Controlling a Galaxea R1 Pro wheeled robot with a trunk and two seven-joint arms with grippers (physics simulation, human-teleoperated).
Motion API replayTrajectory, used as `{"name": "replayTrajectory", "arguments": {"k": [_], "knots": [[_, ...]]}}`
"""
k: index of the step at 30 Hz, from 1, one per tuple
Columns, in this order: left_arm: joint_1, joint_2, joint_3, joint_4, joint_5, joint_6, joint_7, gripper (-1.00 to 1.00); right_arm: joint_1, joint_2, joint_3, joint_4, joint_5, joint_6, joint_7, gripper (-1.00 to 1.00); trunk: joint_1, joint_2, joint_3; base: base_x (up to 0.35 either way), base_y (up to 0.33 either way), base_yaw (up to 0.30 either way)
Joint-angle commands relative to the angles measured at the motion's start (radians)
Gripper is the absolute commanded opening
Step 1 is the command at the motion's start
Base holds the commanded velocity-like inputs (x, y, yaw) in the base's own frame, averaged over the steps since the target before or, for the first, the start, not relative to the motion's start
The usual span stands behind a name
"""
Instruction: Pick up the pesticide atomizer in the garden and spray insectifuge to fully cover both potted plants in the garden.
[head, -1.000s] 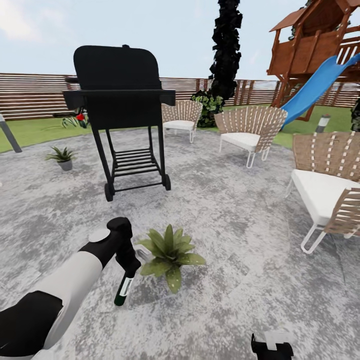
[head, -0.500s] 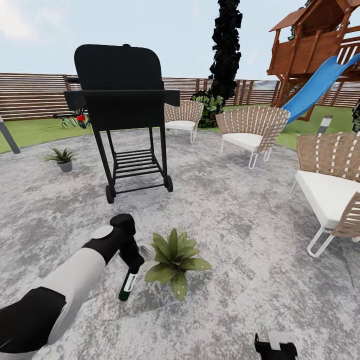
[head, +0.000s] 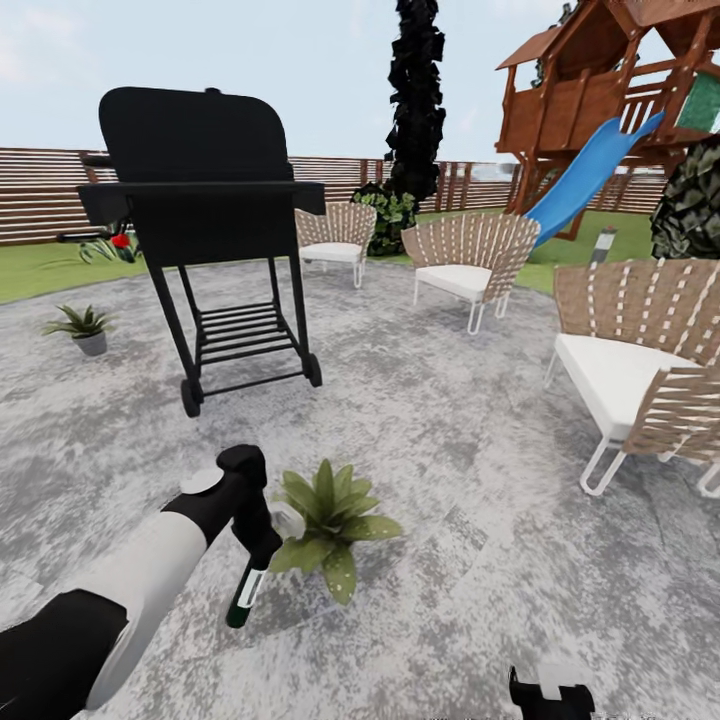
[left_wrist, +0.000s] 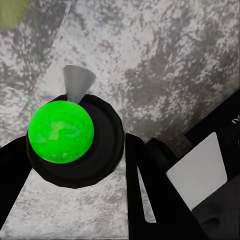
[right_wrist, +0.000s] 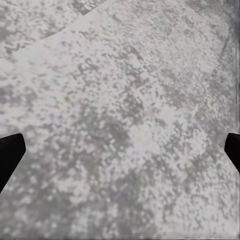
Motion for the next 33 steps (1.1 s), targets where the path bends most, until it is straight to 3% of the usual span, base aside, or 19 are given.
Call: {"name": "replayTrajectory", "arguments": {"k": [1,4,8,17,23,28,33], "knots": [[0.017,0.006,-0.002,-0.001,-0.009,0.01,-0.008,-1.0,-0.001,0.0,0.001,0.001,0.01,0.001,-0.009,1.0,0.0,0.0,-0.001,0.0,0.015,-0.19],[0.064,0.025,0.0,0.0,-0.01,0.009,-0.006,-1.0,-0.001,0.001,0.002,0.001,0.01,0.001,-0.009,1.0,0.0,0.0,-0.001,-0.014,0.031,-0.072],[0.081,0.048,0.003,0.0,-0.009,0.011,-0.005,-1.0,-0.001,0.002,0.003,0.001,0.01,0.001,-0.009,1.0,0.0,0.0,-0.001,-0.113,0.215,-0.01],[0.095,0.047,0.011,0.0,-0.008,0.013,0.003,-1.0,-0.001,0.006,0.001,0.0,0.01,0.001,-0.009,1.0,0.0,0.0,-0.005,0.086,0.296,-0.016],[0.117,0.034,0.005,-0.002,-0.008,0.013,0.021,-1.0,-0.001,0.008,-0.003,0.0,0.007,0.001,-0.009,1.0,0.0,0.0,-0.011,0.155,0.122,-0.197],[0.165,0.032,0.006,-0.003,0.003,0.013,0.102,-1.0,-0.001,0.001,-0.001,0.001,0.009,0.001,-0.01,1.0,0.0,0.0,-0.012,0.008,0.006,-0.094],[0.171,0.033,0.013,-0.016,0.004,0.014,0.116,-1.0,-0.001,0.0,0.001,0.003,0.011,0.001,-0.009,1.0,0.0,0.0,-0.012,0.0,0.0,-0.004]]}}
